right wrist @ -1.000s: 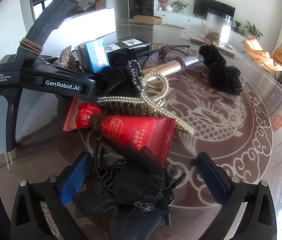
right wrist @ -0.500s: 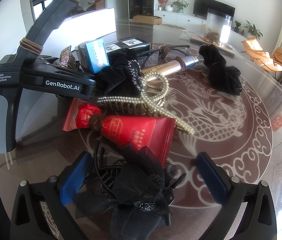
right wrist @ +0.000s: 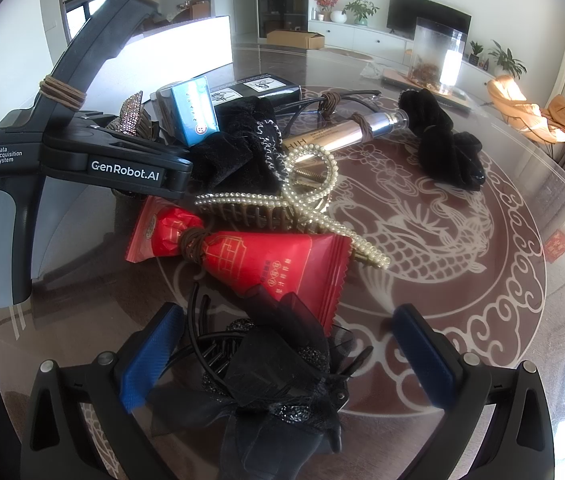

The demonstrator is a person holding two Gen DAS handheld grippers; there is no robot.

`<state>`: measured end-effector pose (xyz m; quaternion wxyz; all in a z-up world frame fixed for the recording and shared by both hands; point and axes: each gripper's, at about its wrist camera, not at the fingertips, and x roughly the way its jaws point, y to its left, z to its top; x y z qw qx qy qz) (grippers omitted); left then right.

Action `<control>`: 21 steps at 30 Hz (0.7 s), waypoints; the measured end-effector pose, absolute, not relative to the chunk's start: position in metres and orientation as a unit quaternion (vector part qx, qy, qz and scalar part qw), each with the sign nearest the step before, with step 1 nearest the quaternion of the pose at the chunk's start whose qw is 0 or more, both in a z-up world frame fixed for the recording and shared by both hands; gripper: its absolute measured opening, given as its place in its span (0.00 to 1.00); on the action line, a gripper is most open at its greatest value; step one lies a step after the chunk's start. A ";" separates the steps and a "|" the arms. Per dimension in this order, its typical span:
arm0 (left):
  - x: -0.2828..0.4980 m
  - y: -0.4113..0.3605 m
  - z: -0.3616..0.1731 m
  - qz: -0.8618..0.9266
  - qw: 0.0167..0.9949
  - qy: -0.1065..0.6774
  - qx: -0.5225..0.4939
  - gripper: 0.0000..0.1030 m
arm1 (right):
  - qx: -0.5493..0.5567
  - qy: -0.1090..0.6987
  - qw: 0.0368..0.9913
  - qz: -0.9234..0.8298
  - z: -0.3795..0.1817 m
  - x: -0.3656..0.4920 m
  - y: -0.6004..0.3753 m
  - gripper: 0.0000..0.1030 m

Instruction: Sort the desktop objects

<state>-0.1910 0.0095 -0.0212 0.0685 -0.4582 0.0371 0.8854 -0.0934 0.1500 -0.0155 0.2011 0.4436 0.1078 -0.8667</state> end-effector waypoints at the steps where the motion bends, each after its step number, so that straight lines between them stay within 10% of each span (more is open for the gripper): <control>1: -0.191 0.010 -0.021 0.885 0.069 0.037 -0.458 1.00 | 0.444 0.108 0.201 -0.867 -0.015 -0.093 0.150 1.00; 21: -0.191 0.009 -0.021 0.885 0.069 0.037 -0.458 1.00 | 0.445 0.102 0.188 -0.869 -0.015 -0.101 0.146 1.00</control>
